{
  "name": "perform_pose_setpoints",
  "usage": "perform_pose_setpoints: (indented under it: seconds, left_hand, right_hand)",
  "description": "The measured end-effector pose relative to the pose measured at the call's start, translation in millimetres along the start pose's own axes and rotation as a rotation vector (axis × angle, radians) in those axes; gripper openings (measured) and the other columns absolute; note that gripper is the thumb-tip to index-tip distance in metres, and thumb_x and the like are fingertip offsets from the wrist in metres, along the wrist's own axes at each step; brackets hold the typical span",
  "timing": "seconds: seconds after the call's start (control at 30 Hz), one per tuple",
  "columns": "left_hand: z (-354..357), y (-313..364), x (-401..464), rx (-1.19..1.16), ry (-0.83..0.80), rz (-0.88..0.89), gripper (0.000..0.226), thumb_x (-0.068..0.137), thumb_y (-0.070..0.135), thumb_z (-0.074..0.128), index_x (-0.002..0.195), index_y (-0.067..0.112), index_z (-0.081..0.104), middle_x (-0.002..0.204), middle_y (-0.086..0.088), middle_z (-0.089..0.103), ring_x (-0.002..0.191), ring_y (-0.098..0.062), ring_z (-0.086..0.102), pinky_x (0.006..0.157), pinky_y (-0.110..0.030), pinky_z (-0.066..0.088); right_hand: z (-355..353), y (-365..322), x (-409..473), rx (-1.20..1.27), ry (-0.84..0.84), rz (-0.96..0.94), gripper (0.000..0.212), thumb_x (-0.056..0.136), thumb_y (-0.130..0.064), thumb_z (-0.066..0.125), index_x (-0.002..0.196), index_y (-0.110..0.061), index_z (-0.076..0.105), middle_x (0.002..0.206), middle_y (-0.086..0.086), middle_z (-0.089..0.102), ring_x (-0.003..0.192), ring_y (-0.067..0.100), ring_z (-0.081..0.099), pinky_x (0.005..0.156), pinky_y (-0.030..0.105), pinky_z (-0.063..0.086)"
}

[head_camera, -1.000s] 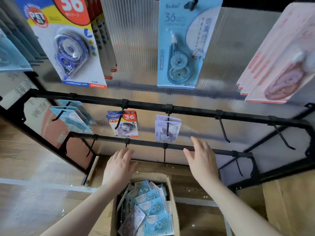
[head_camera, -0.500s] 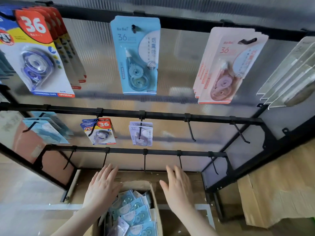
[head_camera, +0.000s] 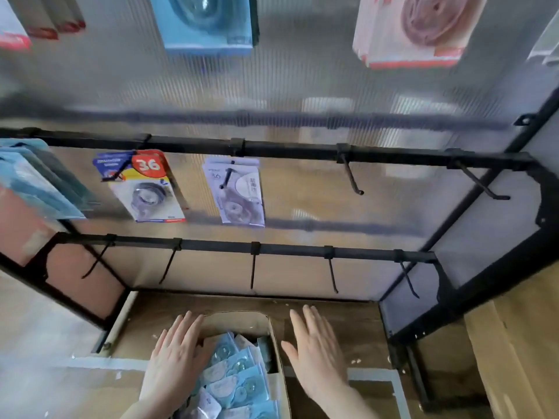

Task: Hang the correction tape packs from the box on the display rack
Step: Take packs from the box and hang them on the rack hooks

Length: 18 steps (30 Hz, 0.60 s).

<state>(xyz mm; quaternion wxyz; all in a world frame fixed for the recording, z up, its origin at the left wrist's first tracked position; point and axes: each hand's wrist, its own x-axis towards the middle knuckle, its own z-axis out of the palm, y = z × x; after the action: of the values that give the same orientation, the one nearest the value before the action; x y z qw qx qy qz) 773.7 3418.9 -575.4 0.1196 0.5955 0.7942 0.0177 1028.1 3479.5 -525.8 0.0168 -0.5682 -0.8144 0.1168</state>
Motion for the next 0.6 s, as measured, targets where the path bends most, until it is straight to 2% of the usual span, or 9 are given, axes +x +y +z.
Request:
perform_pose_setpoints:
  seconds: [0.03,0.07,0.13,0.2,0.23,0.3,0.33,0.43,0.6]
  left_hand:
    - [22.7,-6.8,5.2,-0.006,-0.032,-0.010,0.081,0.092,0.068,0.007,0.120,0.017,0.064,0.126,-0.007,0.063,0.115,-0.027,0.061,0.094,-0.040,0.047]
    - [48.5,-14.8,10.3,-0.014,-0.056,-0.021,0.079,0.091,0.069,0.011,0.121,0.017,0.063,0.127,-0.007,0.063,0.116,-0.026,0.060,0.097,-0.037,0.042]
    - [95.2,-25.9,19.5,-0.029,-0.090,-0.040,0.075,0.088,0.067,0.022,0.123,0.015,0.063,0.129,-0.008,0.062,0.118,-0.026,0.059,0.099,-0.038,0.040]
    - [135.0,-33.3,25.6,-0.028,-0.081,-0.045,0.080,0.092,0.066,0.015,0.122,0.011,0.064,0.127,-0.012,0.062,0.117,-0.028,0.060,0.098,-0.040,0.044]
    - [152.0,-36.2,29.1,-0.017,-0.060,-0.041,0.089,0.091,0.069,0.005,0.124,0.010,0.063,0.130,-0.012,0.060,0.120,-0.028,0.058,0.099,-0.040,0.044]
    - [182.5,-42.5,35.8,-0.022,-0.007,-0.031,0.110,0.076,0.081,-0.014,0.141,0.015,0.047,0.147,-0.008,0.043,0.138,-0.023,0.038,0.112,-0.038,0.031]
    - [197.0,-46.6,38.5,-0.039,0.008,-0.032,0.117,0.067,0.084,-0.020,0.147,0.019,0.035,0.154,-0.005,0.031,0.144,-0.021,0.026,0.116,-0.035,0.020]
    - [226.7,-57.1,40.8,-0.063,0.019,-0.060,0.125,0.056,0.088,-0.025,0.151,0.022,0.022,0.158,-0.001,0.019,0.147,-0.018,0.013,0.115,-0.029,0.004]
    - [236.6,-60.8,35.1,-0.068,-0.061,-0.061,0.134,0.045,0.090,-0.030,0.153,0.024,0.015,0.160,0.001,0.010,0.148,-0.017,0.006,0.111,-0.025,-0.002]
  right_hand:
    - [22.1,2.8,5.1,0.000,0.001,0.003,0.068,0.073,-0.052,0.073,0.130,-0.019,0.057,0.137,0.010,0.052,0.125,0.024,0.052,0.103,0.033,0.026]
    - [48.4,6.8,10.2,-0.039,0.025,-0.016,0.068,0.058,-0.054,0.082,0.115,-0.020,0.068,0.122,0.008,0.064,0.110,0.022,0.063,0.094,0.031,0.037]
    - [100.4,14.3,21.3,-0.085,0.073,-0.057,0.068,0.050,-0.055,0.085,0.107,-0.021,0.072,0.113,0.006,0.069,0.101,0.020,0.067,0.088,0.031,0.041]
    - [143.1,19.5,31.5,-0.091,0.117,-0.124,0.061,0.062,-0.055,0.078,0.112,-0.021,0.070,0.117,0.007,0.067,0.105,0.020,0.066,0.090,0.031,0.041]
    - [161.3,20.2,36.5,-0.092,0.134,-0.153,0.053,0.072,-0.054,0.067,0.114,-0.020,0.069,0.119,0.007,0.066,0.107,0.020,0.065,0.091,0.031,0.041]
    - [191.2,20.8,46.3,-0.098,0.088,-0.175,0.054,0.082,-0.049,0.039,0.116,-0.019,0.068,0.122,0.008,0.064,0.110,0.021,0.063,0.093,0.034,0.042]
    - [204.8,21.2,50.4,-0.102,0.067,-0.188,0.058,0.081,-0.047,0.032,0.117,-0.018,0.067,0.123,0.008,0.063,0.111,0.022,0.062,0.093,0.037,0.042]
    - [231.4,21.3,59.2,-0.100,0.080,-0.228,0.058,0.083,-0.046,0.031,0.119,-0.016,0.065,0.126,0.009,0.061,0.115,0.023,0.060,0.096,0.041,0.040]
    - [250.3,20.2,66.4,-0.055,0.098,-0.255,0.061,0.091,-0.047,0.023,0.119,-0.014,0.065,0.126,0.011,0.061,0.114,0.024,0.060,0.094,0.040,0.044]
